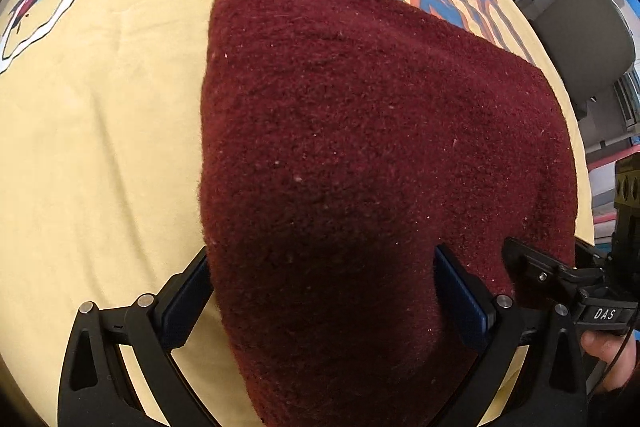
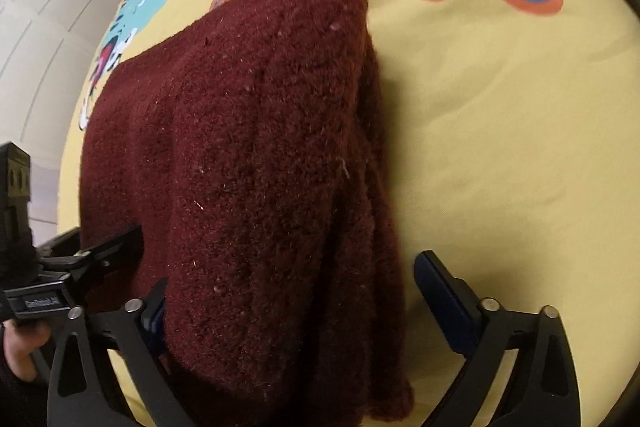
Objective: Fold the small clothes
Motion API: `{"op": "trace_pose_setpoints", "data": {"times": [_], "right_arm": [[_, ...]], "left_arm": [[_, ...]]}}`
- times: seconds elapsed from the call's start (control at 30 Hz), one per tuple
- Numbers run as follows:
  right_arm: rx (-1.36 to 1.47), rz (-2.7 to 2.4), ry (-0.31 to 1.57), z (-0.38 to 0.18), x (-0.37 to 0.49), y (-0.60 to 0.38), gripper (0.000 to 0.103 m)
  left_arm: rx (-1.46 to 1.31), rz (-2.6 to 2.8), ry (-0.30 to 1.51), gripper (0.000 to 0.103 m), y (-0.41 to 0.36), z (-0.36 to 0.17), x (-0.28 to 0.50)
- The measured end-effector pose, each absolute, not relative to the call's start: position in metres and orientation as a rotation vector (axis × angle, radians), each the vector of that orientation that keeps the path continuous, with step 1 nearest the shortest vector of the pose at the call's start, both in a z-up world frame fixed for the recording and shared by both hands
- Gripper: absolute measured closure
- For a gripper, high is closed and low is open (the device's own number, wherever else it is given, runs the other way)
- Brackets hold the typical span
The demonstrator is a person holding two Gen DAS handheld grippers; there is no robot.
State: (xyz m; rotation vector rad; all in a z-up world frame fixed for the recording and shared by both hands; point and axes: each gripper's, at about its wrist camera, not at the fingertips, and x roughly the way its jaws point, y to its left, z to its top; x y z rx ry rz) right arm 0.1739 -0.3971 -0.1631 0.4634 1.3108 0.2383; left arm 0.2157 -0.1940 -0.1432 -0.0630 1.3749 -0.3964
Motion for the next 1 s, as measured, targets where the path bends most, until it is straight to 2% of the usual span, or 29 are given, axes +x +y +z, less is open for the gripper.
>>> {"op": "trace_pose_setpoints", "data": {"times": [0.03, 0.07, 0.1, 0.23, 0.33, 0.4, 0.5, 0.77, 1.0], "right_arm": [[0.483, 0.259, 1.307, -0.162, 0.174, -0.397, 0.025], [0.476, 0.259, 1.309, -0.16, 0.173, -0.395, 0.027], [0.464, 0.261, 1.311, -0.158, 0.173, -0.393, 0.03], [0.41, 0.243, 1.315, -0.144, 0.175, -0.379, 0.051], [0.331, 0.211, 1.313, -0.131, 0.174, -0.364, 0.057], [0.303, 0.205, 1.3, -0.12, 0.173, -0.358, 0.059], [0.279, 0.214, 1.259, -0.099, 0.17, -0.348, 0.06], [0.234, 0.318, 1.177, -0.05, 0.178, -0.281, 0.06], [0.239, 0.337, 1.209, -0.078, 0.184, -0.223, 0.059]], "left_arm": [[-0.076, -0.411, 1.376, 0.007, -0.192, -0.143, 0.216], [-0.082, -0.42, 1.375, 0.013, -0.192, -0.142, 0.215], [-0.079, -0.423, 1.372, 0.014, -0.191, -0.141, 0.214], [-0.071, -0.444, 1.361, 0.024, -0.192, -0.137, 0.212], [-0.064, -0.465, 1.351, 0.04, -0.191, -0.13, 0.212], [-0.063, -0.477, 1.341, 0.05, -0.188, -0.123, 0.21], [-0.095, -0.505, 1.312, 0.055, -0.175, -0.105, 0.207], [-0.1, -0.504, 1.21, 0.056, -0.107, -0.055, 0.204], [-0.105, -0.438, 1.212, 0.056, -0.038, -0.061, 0.195]]}}
